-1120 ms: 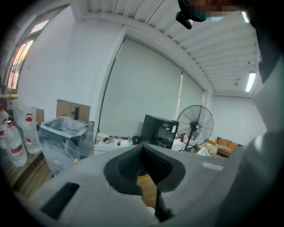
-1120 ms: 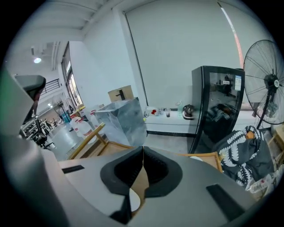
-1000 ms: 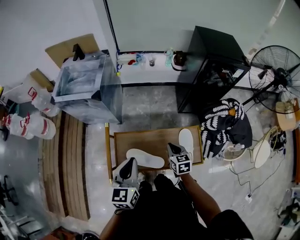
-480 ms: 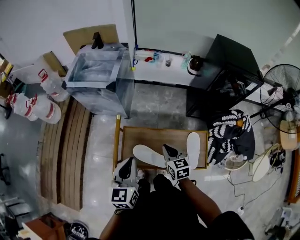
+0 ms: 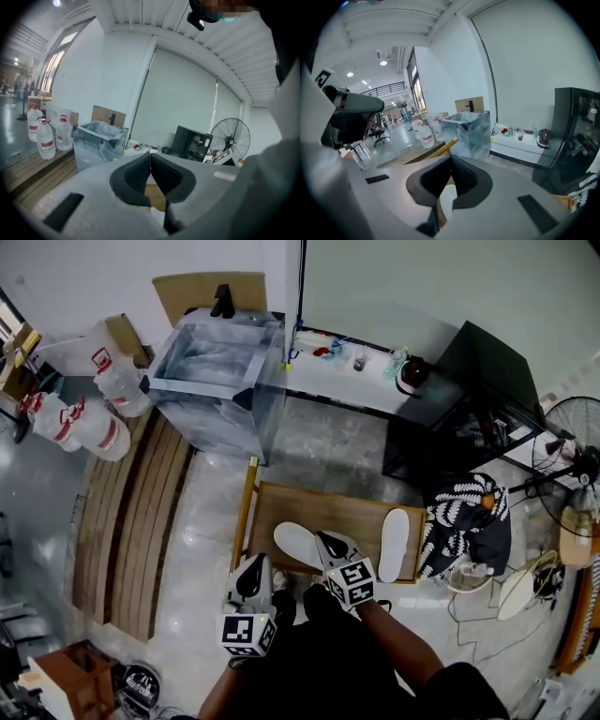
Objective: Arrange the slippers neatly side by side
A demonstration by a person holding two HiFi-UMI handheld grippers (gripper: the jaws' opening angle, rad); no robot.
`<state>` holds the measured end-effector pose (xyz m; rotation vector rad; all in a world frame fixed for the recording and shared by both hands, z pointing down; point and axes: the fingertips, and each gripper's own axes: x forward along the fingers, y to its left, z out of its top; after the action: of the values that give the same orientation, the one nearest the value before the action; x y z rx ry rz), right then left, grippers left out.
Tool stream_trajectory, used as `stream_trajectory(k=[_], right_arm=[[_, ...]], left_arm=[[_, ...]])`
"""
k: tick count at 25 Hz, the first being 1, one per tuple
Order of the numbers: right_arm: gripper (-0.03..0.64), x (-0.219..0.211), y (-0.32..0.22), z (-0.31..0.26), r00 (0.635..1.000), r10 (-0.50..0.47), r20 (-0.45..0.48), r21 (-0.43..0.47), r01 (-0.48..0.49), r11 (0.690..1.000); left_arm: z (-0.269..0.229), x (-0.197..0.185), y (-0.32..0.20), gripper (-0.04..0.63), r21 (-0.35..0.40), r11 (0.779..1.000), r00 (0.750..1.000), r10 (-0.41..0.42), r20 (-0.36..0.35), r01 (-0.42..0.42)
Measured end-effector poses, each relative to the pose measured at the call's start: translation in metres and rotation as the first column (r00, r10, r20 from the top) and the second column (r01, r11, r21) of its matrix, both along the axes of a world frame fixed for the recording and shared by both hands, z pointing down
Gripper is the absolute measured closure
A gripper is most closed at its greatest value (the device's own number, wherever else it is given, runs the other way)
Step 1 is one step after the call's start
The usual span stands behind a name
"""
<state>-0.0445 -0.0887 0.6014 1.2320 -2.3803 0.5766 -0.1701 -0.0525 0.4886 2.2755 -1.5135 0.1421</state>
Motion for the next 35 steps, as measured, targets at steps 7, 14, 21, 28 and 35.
stream_trajectory(k=[7,14,21,28,35], right_arm=[[0.604,-0.016,-0.001,0.016,0.997,-0.064,-0.045,-0.006,0.064,0.998],[0.603,-0.018,-0.003,0.055,0.99,-0.093,-0.111,-0.06,0.087,0.994],[0.6,-0.019,0.001,0.109,0.963,-0.184,-0.199,-0.182,0.148,0.972],[0.547,-0.022,0.009,0.156,0.909,-0.314,-0.273,-0.31,0.226,0.923],[0.529,-0.019,0.018,0.193,0.868,-0.384,-0.316,-0.401,0.245,0.883]], left_arm=[[0.008,-0.009,-0.001,0.578,-0.011,0.999,1.0,-0.031,-0.002,0.031],[0.014,-0.016,-0.007,0.578,-0.022,0.999,0.999,-0.04,-0.003,0.04],[0.021,-0.016,-0.014,0.578,-0.045,0.998,0.999,-0.041,-0.005,0.041],[0.029,-0.021,-0.019,0.578,-0.08,0.996,0.999,-0.047,-0.001,0.047],[0.036,-0.024,-0.021,0.578,-0.097,0.994,0.999,-0.04,0.005,0.04]])
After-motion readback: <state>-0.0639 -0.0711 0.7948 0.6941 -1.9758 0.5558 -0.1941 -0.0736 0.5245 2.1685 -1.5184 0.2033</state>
